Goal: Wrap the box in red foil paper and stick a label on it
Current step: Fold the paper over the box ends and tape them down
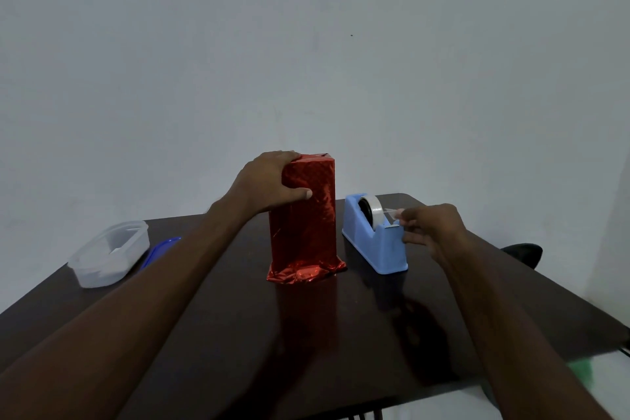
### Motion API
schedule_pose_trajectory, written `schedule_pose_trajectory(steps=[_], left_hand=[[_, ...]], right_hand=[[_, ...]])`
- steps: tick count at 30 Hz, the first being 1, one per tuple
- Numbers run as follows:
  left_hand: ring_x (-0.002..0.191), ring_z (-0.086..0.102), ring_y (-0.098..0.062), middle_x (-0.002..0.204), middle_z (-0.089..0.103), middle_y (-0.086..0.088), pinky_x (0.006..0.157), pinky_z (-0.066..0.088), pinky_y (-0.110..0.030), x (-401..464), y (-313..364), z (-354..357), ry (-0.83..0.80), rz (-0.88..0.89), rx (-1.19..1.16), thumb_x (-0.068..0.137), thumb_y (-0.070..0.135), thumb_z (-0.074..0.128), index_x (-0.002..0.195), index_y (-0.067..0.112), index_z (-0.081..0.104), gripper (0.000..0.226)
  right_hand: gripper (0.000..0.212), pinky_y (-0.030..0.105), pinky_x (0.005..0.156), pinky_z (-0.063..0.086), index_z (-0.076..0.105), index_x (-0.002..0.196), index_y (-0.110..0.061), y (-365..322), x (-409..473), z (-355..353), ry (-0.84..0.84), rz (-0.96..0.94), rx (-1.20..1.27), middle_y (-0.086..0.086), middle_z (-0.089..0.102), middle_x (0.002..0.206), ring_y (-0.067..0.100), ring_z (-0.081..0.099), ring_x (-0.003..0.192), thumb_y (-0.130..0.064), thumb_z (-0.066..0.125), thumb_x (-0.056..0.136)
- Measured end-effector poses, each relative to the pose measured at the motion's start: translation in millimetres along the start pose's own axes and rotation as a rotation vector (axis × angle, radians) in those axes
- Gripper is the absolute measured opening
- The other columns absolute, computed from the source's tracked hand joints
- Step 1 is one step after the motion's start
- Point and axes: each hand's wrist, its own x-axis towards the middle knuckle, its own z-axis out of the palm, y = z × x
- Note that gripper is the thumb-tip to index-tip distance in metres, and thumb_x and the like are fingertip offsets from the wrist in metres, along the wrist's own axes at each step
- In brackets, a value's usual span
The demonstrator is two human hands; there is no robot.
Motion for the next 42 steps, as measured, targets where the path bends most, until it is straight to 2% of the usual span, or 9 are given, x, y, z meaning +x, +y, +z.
schedule_pose_trajectory(steps=[3, 6, 9, 13, 18, 22, 29, 37, 42], left_hand=[[0.120, 0.055, -0.019, 0.130, 0.062, 0.002, 0.096, 0.043, -0.033, 0, -1, 1, -0.003, -0.006, -0.004, 0.066, 0.063, 0.064, 0.136, 0.024, 0.054, 0.081], [0.115, 0.057, -0.018, 0.126, 0.064, 0.003, 0.093, 0.045, -0.033, 0, -2, 0, -0.011, -0.005, -0.004, 0.067, 0.062, 0.064, 0.134, 0.025, 0.054, 0.077], [0.112, 0.058, -0.017, 0.123, 0.064, 0.006, 0.092, 0.048, -0.034, 0, -4, 1, -0.014, -0.005, -0.001, 0.068, 0.063, 0.064, 0.134, 0.026, 0.054, 0.076], [0.111, 0.058, -0.016, 0.122, 0.065, 0.005, 0.092, 0.047, -0.033, -1, -6, 2, -0.012, -0.001, 0.003, 0.069, 0.061, 0.064, 0.135, 0.026, 0.054, 0.075], [0.114, 0.057, -0.017, 0.125, 0.064, 0.005, 0.095, 0.047, -0.034, -1, -5, 2, -0.011, -0.009, -0.003, 0.068, 0.060, 0.063, 0.136, 0.024, 0.053, 0.077], [0.119, 0.055, -0.018, 0.130, 0.062, 0.003, 0.097, 0.044, -0.033, -2, -4, 2, -0.001, -0.004, -0.003, 0.069, 0.058, 0.063, 0.138, 0.023, 0.052, 0.078], [0.117, 0.056, -0.020, 0.127, 0.063, 0.003, 0.095, 0.046, -0.035, -3, -4, 0, 0.009, 0.001, -0.009, 0.069, 0.055, 0.063, 0.136, 0.023, 0.053, 0.075], [0.116, 0.057, -0.017, 0.126, 0.063, 0.004, 0.096, 0.047, -0.035, -2, -3, 1, 0.009, -0.005, -0.016, 0.068, 0.054, 0.064, 0.136, 0.025, 0.053, 0.075], [0.116, 0.057, -0.017, 0.126, 0.063, 0.006, 0.096, 0.048, -0.036, -2, -6, 1, 0.004, -0.011, -0.013, 0.068, 0.056, 0.064, 0.136, 0.026, 0.053, 0.075]], right_hand=[[0.001, 0.044, 0.084, 0.060, 0.071, 0.080, 0.004, 10, -5, 10, 0.070, -0.022, -0.019, 0.014, 0.070, 0.079, 0.027, 0.070, 0.084, 0.005, 0.071, 0.081], [0.008, 0.052, 0.082, 0.060, 0.072, 0.065, -0.003, 21, -6, 11, 0.133, -0.051, -0.020, 0.020, 0.073, 0.078, 0.036, 0.073, 0.085, 0.001, 0.076, 0.070], [0.009, 0.054, 0.080, 0.059, 0.073, 0.058, -0.010, 28, -6, 12, 0.148, -0.063, -0.023, 0.016, 0.073, 0.071, 0.036, 0.073, 0.079, -0.005, 0.078, 0.064], [0.010, 0.051, 0.080, 0.060, 0.072, 0.060, -0.012, 30, -6, 15, 0.174, -0.076, -0.040, 0.012, 0.073, 0.073, 0.030, 0.073, 0.077, -0.009, 0.079, 0.067], [0.007, 0.049, 0.079, 0.058, 0.072, 0.071, 0.002, 23, -2, 16, 0.174, -0.041, -0.080, 0.014, 0.070, 0.071, 0.025, 0.065, 0.068, -0.005, 0.072, 0.070], [0.016, 0.038, 0.061, 0.047, 0.064, 0.058, -0.005, 31, -19, 19, 0.186, -0.083, -0.100, 0.010, 0.059, 0.059, 0.023, 0.054, 0.060, 0.000, 0.066, 0.072], [0.015, 0.048, 0.081, 0.058, 0.070, 0.063, -0.007, 55, -23, 22, 0.175, -0.135, -0.023, 0.013, 0.072, 0.080, 0.032, 0.068, 0.086, -0.004, 0.073, 0.077], [0.020, 0.041, 0.072, 0.056, 0.069, 0.065, -0.010, 63, -23, 24, 0.207, -0.167, -0.075, 0.011, 0.072, 0.082, 0.027, 0.068, 0.087, -0.010, 0.075, 0.084], [0.021, 0.044, 0.074, 0.058, 0.070, 0.065, -0.014, 63, -25, 22, 0.233, -0.180, -0.136, 0.004, 0.070, 0.076, 0.021, 0.067, 0.079, -0.015, 0.075, 0.085]])
